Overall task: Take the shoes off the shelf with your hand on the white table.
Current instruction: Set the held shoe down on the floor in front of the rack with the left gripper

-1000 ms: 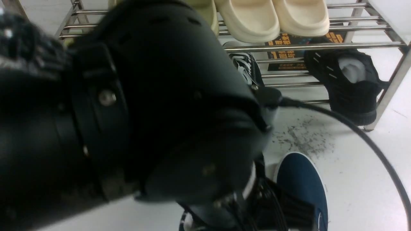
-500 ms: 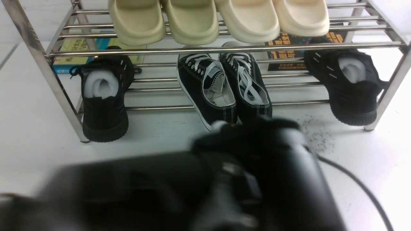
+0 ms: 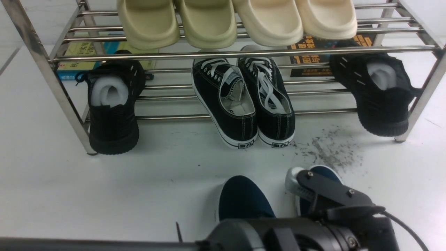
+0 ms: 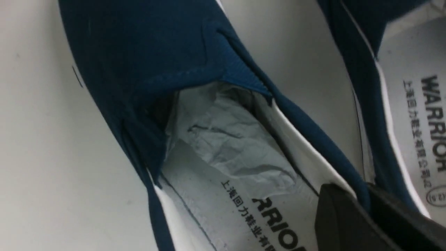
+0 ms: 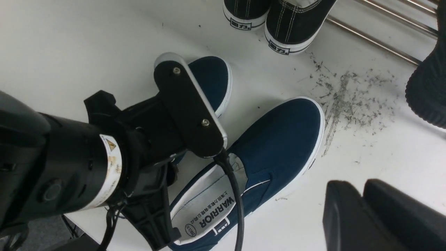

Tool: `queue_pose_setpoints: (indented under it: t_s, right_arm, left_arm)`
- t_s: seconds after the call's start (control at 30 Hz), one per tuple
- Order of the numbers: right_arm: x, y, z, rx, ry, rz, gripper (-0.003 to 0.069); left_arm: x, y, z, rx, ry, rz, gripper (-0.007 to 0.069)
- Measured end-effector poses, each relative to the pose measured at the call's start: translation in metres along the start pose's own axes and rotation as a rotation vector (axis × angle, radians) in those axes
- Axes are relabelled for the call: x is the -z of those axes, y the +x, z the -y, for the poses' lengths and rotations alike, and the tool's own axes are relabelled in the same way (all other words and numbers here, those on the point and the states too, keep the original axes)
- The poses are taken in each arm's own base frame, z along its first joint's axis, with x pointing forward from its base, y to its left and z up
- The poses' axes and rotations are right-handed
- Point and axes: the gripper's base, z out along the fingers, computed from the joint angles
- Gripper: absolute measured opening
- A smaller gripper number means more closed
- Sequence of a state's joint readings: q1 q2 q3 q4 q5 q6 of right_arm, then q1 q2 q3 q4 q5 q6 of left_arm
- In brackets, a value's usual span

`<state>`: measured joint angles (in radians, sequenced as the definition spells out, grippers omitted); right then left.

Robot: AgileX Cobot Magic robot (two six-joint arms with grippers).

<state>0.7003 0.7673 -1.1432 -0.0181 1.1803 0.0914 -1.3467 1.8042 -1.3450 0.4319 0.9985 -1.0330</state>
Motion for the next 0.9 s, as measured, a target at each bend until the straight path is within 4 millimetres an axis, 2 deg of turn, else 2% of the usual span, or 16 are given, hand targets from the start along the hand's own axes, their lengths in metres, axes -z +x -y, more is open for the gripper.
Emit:
queue_pose_setpoints:
  t_s: [0.2, 0.3, 0.4, 0.43, 0.5, 0.6, 0.67, 0.77, 0.8, 0.83, 0.9]
  right_arm:
    - [0.0, 0.0, 0.0, 0.0, 0.0, -0.003, 0.0111]
    - [0.0, 0.001, 0.0, 0.0, 0.001, -0.011, 0.0111]
    - [0.0, 0.003, 0.0, 0.0, 0.003, -0.035, 0.0113]
    - [0.0, 0.004, 0.0, 0.0, 0.004, -0.04, 0.0113]
    - [0.0, 0.007, 0.001, 0.0, 0.008, -0.074, 0.0115]
    - [0.004, 0.009, 0.001, 0.001, 0.01, -0.069, 0.0115]
    - [0.011, 0.012, 0.002, -0.001, 0.01, -0.044, 0.0109]
    - [0.025, 0.019, 0.003, -0.009, 0.008, 0.006, 0.0086]
    - [0.026, 0.019, 0.003, -0.009, 0.008, 0.01, 0.0083]
    - [0.036, 0.024, 0.004, -0.017, 0.005, 0.045, 0.0062]
    - [0.049, 0.032, 0.005, -0.036, 0.003, 0.095, 0.0028]
  left_arm:
    - [0.0, -0.001, -0.002, 0.0, -0.018, 0.007, 0.006]
    - [0.0, -0.001, -0.002, 0.003, -0.014, 0.004, 0.0122]
    - [0.002, -0.003, -0.001, 0.008, -0.01, 0.007, 0.0227]
    - [0.002, -0.003, -0.001, 0.008, -0.01, 0.007, 0.0236]
    - [0.012, -0.012, 0.0, 0.021, -0.005, 0.025, 0.0351]
    - [0.031, -0.022, -0.003, 0.037, -0.026, 0.038, 0.0419]
    - [0.052, -0.032, -0.008, 0.04, -0.035, 0.069, 0.0436]
    - [0.086, -0.046, -0.015, 0.013, 0.001, 0.157, 0.0414]
    - [0.088, -0.047, -0.016, 0.012, 0.004, 0.161, 0.0409]
    - [0.105, -0.051, -0.021, -0.005, 0.028, 0.199, 0.0368]
    - [0.124, -0.053, -0.03, -0.01, 0.05, 0.237, 0.0285]
